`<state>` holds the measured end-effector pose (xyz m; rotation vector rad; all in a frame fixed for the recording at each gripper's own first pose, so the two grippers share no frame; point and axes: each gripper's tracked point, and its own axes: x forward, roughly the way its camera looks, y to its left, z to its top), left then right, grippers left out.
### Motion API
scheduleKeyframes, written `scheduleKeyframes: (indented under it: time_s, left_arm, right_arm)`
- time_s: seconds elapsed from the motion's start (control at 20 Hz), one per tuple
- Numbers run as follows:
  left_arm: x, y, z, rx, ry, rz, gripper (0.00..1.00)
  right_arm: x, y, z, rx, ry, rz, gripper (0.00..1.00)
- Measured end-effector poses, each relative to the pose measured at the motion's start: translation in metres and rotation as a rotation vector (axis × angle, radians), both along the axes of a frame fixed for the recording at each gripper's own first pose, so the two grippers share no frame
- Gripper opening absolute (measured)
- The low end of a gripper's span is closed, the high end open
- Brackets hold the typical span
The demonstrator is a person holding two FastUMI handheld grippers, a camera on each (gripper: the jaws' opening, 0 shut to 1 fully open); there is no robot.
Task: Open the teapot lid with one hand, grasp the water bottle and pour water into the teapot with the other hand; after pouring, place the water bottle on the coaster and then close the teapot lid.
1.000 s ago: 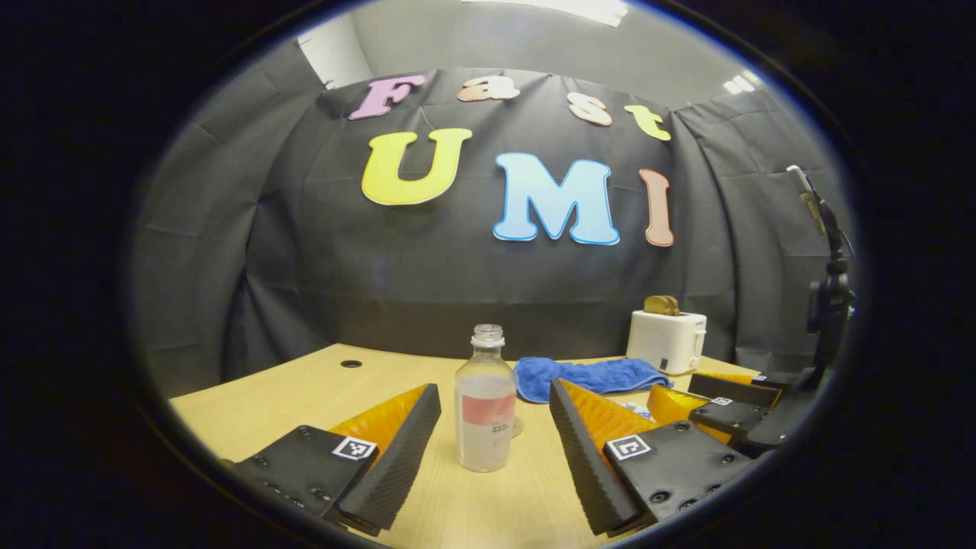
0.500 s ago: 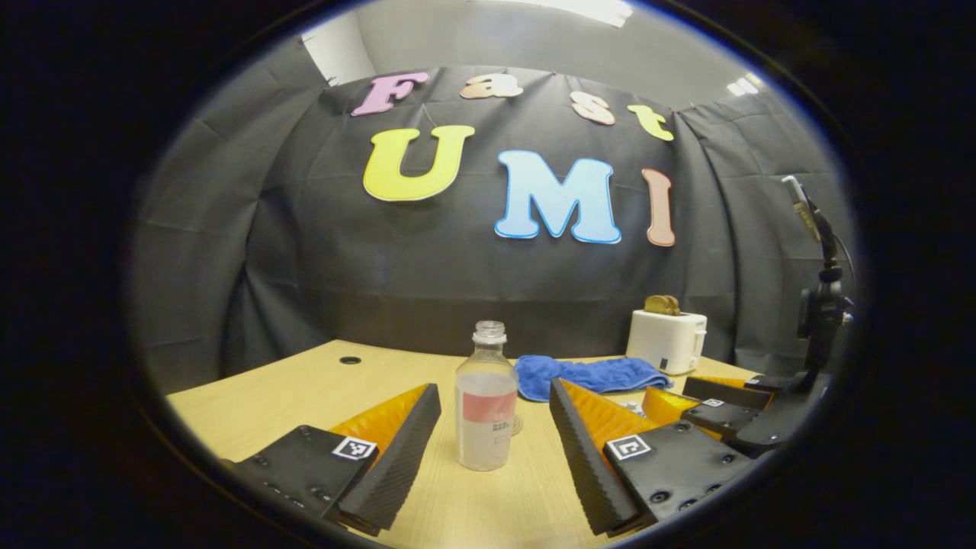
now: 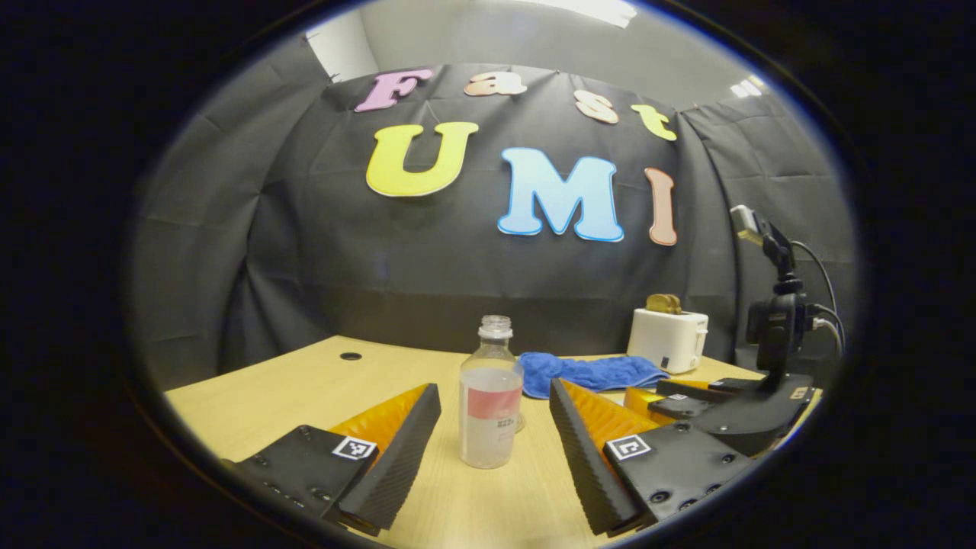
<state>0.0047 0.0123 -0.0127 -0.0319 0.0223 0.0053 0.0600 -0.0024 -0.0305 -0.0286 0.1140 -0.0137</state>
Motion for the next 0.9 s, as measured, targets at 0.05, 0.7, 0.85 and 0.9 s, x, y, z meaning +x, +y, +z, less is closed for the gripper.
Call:
scheduleKeyframes:
  time_s: [0.05,0.7,0.85,0.9]
  left_arm:
    - [0.001,0.001,-0.001,-0.003,0.002,0.001,0.97]
    - [0.011,0.001,-0.012,-0.024,0.026,-0.010,0.97]
    - [0.014,0.000,-0.017,-0.019,0.034,-0.012,0.97]
    - [0.015,0.000,-0.019,-0.012,0.040,-0.010,0.97]
  right_arm:
    - [0.004,-0.002,-0.001,-0.009,-0.001,-0.012,0.58]
    - [0.012,0.006,-0.012,-0.043,0.005,0.022,0.09]
    - [0.013,0.005,-0.006,-0.053,0.000,0.028,0.09]
    - [0.013,0.004,-0.005,-0.040,-0.002,0.031,0.08]
